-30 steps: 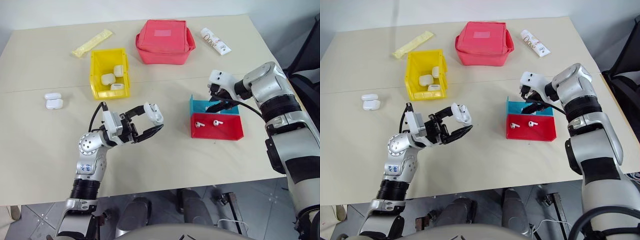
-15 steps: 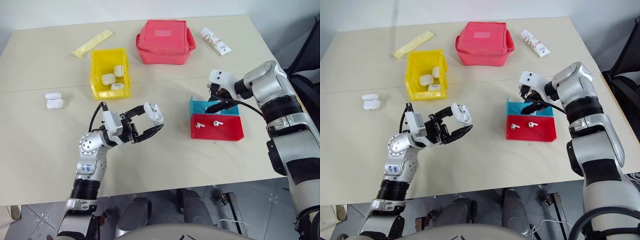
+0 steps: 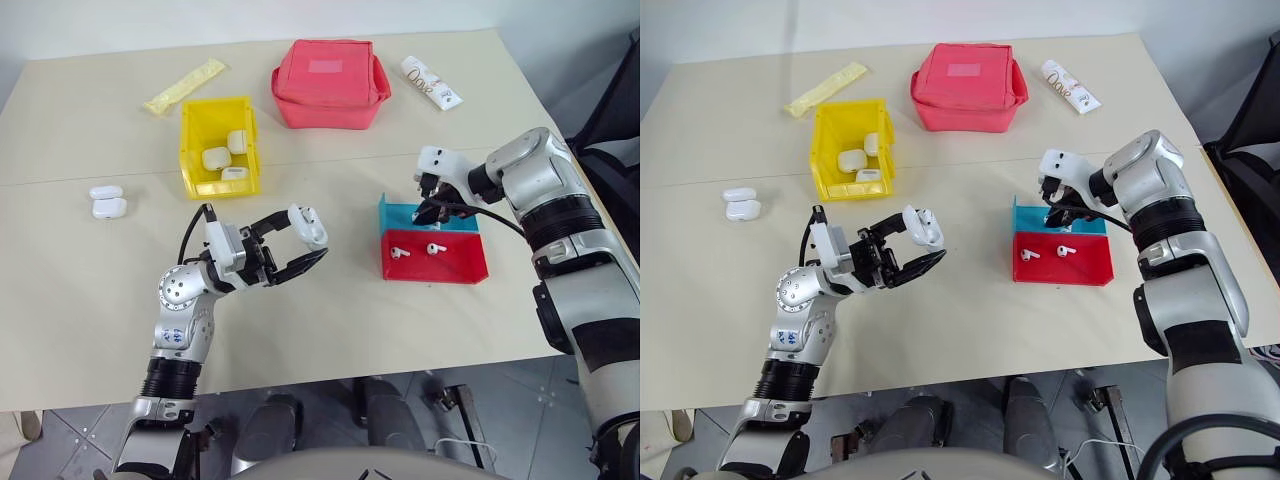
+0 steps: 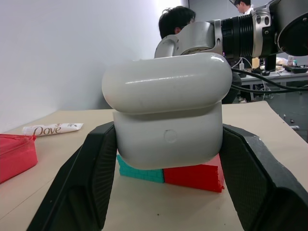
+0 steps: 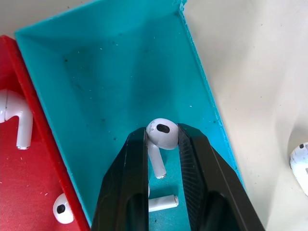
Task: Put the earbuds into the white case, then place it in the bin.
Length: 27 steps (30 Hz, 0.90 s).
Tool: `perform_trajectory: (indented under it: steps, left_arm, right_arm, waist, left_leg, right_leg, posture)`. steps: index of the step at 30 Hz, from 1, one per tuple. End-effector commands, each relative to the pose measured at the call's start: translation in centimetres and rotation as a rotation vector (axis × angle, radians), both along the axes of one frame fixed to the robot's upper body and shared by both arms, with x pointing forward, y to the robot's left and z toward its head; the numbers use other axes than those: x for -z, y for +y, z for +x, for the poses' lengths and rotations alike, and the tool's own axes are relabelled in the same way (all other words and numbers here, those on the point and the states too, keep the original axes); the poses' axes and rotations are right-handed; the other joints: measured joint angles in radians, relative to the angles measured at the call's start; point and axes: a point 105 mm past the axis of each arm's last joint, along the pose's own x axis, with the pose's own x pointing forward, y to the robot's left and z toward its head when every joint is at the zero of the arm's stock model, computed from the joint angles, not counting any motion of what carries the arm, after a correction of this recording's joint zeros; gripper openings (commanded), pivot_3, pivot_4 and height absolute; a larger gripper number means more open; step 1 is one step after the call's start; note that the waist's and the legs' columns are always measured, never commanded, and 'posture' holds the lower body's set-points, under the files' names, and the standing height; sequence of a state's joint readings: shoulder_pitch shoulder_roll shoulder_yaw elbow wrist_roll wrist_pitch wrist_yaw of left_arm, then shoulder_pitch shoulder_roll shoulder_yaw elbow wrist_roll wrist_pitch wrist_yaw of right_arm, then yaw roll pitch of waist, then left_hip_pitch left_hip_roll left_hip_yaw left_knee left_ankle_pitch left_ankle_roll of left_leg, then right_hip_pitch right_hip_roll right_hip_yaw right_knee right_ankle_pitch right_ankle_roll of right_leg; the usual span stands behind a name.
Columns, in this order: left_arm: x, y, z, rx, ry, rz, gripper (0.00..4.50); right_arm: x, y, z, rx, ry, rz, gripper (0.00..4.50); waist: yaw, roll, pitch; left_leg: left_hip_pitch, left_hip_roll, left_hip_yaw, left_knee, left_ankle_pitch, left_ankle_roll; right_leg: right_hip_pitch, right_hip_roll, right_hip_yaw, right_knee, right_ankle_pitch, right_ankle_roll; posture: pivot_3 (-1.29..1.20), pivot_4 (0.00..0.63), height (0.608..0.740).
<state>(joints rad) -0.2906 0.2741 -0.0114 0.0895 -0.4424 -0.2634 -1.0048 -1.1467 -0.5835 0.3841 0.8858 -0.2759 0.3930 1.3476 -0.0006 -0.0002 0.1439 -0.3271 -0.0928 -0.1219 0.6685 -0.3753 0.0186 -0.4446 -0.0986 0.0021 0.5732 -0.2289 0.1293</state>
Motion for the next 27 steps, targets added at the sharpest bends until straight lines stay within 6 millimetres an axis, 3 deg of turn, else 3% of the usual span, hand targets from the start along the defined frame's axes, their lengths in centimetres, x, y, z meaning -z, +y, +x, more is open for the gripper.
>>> perform_trajectory:
  steps: [1,3,7,14,20,27]
  left_arm:
    - [-0.7,-0.2,-0.1,0.001,-0.04,-0.004,2.82]
    - [-0.7,-0.2,0.0,0.002,-0.038,-0.005,2.82]
    - [-0.4,-0.7,0.2,0.039,-0.023,-0.009,2.82]
    - [-0.2,-1.9,0.9,0.131,0.007,-0.012,2.82]
    - [-0.6,-3.5,1.7,0.241,0.013,-0.004,2.82]
    - [-1.5,-5.4,2.0,0.352,-0.004,-0.003,2.82]
  right_arm:
    - [-1.3,-0.5,0.3,0.017,-0.044,0.015,0.52]
    - [-2.5,-0.2,0.4,0.003,-0.085,0.062,0.52]
    - [-8.5,2.5,-1.1,-0.088,-0.298,0.453,0.52]
    - [-11.3,5.3,-9.0,-0.168,-0.325,0.872,0.52]
    - [-11.5,7.3,-14.2,-0.118,-0.211,1.18,0.52]
    - [-10.3,8.3,-16.3,-0.036,-0.186,1.292,0.52]
  waist:
    - [0.0,0.0,0.0]
    - [0.0,0.0,0.0]
    - [0.003,0.0,0.0]
    - [0.03,-0.001,-0.001]
    - [0.037,-0.002,-0.002]
    - [0.033,-0.003,-0.003]
  left_leg:
    - [0.0,0.0,0.0,0.0,0.0,0.0]
    - [0.0,0.0,0.0,0.0,0.0,0.0]
    - [-0.001,0.0,-0.001,0.001,0.0,0.0]
    - [-0.006,0.001,-0.004,0.01,-0.001,-0.001]
    - [-0.007,0.0,-0.005,0.012,-0.002,0.0]
    - [-0.007,0.0,-0.005,0.012,-0.002,0.0]
  right_leg:
    - [0.0,0.0,0.0,0.0,0.0,0.0]
    - [0.0,0.0,0.0,0.0,0.0,0.0]
    - [0.0,0.0,-0.001,-0.001,0.0,0.0]
    - [0.0,0.0,-0.005,0.0,0.0,0.0]
    - [0.0,-0.001,-0.005,0.001,0.001,0.0]
    - [0.0,-0.001,-0.005,0.002,0.001,0.0]
  posture:
    - [0.0,0.15,0.74]
    - [0.0,0.15,0.74]
    - [0.0,0.15,0.74]
    - [0.0,0.15,0.74]
    - [0.0,0.15,0.74]
    - [0.0,0.15,0.74]
